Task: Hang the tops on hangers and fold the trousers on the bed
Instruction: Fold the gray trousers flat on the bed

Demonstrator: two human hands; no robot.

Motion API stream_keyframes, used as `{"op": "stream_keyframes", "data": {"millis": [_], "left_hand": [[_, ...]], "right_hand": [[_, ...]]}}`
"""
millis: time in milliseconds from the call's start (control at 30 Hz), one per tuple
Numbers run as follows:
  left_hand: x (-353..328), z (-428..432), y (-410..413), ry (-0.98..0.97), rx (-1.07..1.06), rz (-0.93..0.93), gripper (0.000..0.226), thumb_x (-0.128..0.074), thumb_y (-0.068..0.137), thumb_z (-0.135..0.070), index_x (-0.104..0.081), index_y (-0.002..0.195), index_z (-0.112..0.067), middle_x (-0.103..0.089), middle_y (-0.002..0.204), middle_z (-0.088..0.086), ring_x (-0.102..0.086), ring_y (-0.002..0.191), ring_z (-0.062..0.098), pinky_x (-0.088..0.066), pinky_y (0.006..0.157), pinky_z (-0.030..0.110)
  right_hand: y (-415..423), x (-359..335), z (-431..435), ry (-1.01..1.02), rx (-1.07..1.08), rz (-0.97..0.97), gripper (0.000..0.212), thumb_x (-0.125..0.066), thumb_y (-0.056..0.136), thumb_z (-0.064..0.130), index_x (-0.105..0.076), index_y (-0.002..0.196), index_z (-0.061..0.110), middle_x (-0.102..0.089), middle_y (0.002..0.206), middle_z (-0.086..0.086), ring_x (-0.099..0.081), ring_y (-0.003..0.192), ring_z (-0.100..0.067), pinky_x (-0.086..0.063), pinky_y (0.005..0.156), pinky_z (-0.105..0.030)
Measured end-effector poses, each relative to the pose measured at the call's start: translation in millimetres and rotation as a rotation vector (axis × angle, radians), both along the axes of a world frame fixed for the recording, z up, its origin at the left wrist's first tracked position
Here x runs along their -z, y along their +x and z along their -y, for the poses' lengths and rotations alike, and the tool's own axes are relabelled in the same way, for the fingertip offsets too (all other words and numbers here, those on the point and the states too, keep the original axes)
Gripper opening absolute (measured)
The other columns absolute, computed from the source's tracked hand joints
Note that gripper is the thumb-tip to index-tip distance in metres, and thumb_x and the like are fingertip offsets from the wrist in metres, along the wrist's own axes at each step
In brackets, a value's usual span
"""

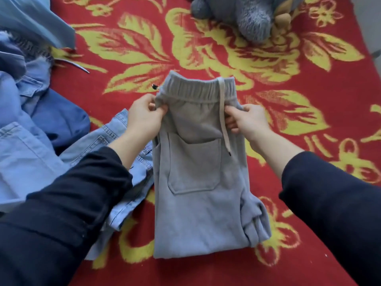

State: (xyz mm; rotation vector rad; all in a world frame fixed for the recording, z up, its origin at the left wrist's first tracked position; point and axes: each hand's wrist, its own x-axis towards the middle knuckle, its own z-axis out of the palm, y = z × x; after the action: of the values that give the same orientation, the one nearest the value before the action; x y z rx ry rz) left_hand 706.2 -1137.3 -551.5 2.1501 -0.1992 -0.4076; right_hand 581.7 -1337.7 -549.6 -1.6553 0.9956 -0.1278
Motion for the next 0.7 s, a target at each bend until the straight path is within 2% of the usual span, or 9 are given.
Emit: {"op": "stream_keyframes", "data": {"millis": [100,133,200,267,300,367,433,600,700], "left_hand": [[14.0,14.6,21.3,-0.001,-0.025,0.073,0.015,-0.056,0.092,-0.026,-0.061,0.098,-0.013,-0.065,0.088,-0.005,-0.062,0.093,0.023,-0.043,0.068,0.028],[21.9,17.1,22.8,0.071,0.006,0.124,0.022,-0.053,0.094,-0.026,-0.059,0.113,-0.017,-0.064,0.107,0.001,-0.057,0.111,0.026,-0.042,0.081,0.03],[41.7,16.1,10.8,0.309,0.143,0.194,0.053,-0.048,0.096,-0.029,-0.032,0.147,-0.022,-0.035,0.151,0.012,-0.026,0.141,0.03,-0.026,0.111,0.04],[60.4,5.6,-26.6,0.45,0.287,0.264,0.066,-0.046,0.097,-0.032,-0.012,0.154,-0.023,-0.005,0.161,0.011,-0.002,0.148,0.029,-0.01,0.117,0.046],[68.7,-2.9,-51.3,0.489,0.369,0.318,0.067,-0.046,0.097,-0.033,-0.012,0.154,-0.023,-0.001,0.162,0.01,0.0,0.149,0.028,-0.009,0.117,0.047],[81.2,-24.2,-100.0,0.573,0.507,0.417,0.067,-0.05,0.094,-0.032,-0.02,0.153,-0.019,-0.006,0.161,0.011,-0.004,0.149,0.028,-0.01,0.117,0.048],[88.0,-45.8,-136.8,0.671,0.58,0.452,0.062,-0.048,0.094,-0.033,-0.029,0.15,-0.014,-0.012,0.16,0.012,-0.007,0.148,0.028,-0.007,0.117,0.048],[84.6,-82.5,-187.7,0.771,0.682,0.466,0.063,-0.034,0.092,-0.037,-0.036,0.146,-0.005,-0.023,0.157,0.016,-0.02,0.146,0.029,-0.015,0.115,0.048],[81.7,-97.9,-212.5,0.749,0.843,0.467,0.063,-0.034,0.094,-0.04,-0.038,0.145,-0.004,-0.023,0.156,0.017,-0.023,0.145,0.029,-0.016,0.116,0.045]], "right_hand": [[22.4,9.9,9.8,0.099,-0.002,0.074,0.041,-0.071,0.084,0.031,-0.061,0.114,0.005,-0.072,0.093,-0.002,-0.07,0.08,-0.012,-0.056,0.072,-0.029],[25.5,16.2,11.0,0.162,-0.01,0.086,0.061,-0.071,0.084,0.03,-0.047,0.134,0.007,-0.067,0.111,-0.004,-0.068,0.093,-0.011,-0.056,0.081,-0.033],[19.5,31.1,5.4,0.146,-0.107,0.029,0.084,-0.069,0.086,0.027,-0.019,0.152,0.018,-0.055,0.131,-0.003,-0.058,0.112,-0.011,-0.049,0.093,-0.034],[-4.1,49.5,-9.6,-0.117,-0.41,-0.095,0.08,-0.064,0.089,0.026,-0.017,0.154,0.022,-0.045,0.142,-0.001,-0.047,0.124,-0.014,-0.04,0.099,-0.032],[-21.8,58.2,-17.3,-0.347,-0.605,-0.178,0.076,-0.06,0.091,0.028,-0.018,0.153,0.023,-0.037,0.151,-0.002,-0.038,0.134,-0.017,-0.034,0.107,-0.034],[-62.4,70.7,-31.0,-0.702,-0.885,-0.283,0.071,-0.05,0.094,0.038,-0.015,0.154,0.024,-0.011,0.162,-0.004,-0.01,0.149,-0.02,-0.013,0.119,-0.037],[-102.6,77.1,-38.5,-0.83,-1.011,-0.365,0.069,-0.039,0.097,0.046,-0.01,0.155,0.023,0.004,0.163,-0.003,0.008,0.149,-0.02,0.001,0.12,-0.039],[-173.4,75.6,-48.6,-1.016,-1.005,-0.366,0.065,-0.034,0.092,0.043,-0.037,0.147,0.008,-0.03,0.156,-0.01,-0.027,0.144,-0.029,-0.019,0.114,-0.048],[-199.0,77.3,-55.5,-1.049,-1.104,-0.269,0.066,-0.039,0.091,0.045,-0.04,0.145,0.008,-0.035,0.153,-0.011,-0.031,0.142,-0.028,-0.023,0.112,-0.048]]}}
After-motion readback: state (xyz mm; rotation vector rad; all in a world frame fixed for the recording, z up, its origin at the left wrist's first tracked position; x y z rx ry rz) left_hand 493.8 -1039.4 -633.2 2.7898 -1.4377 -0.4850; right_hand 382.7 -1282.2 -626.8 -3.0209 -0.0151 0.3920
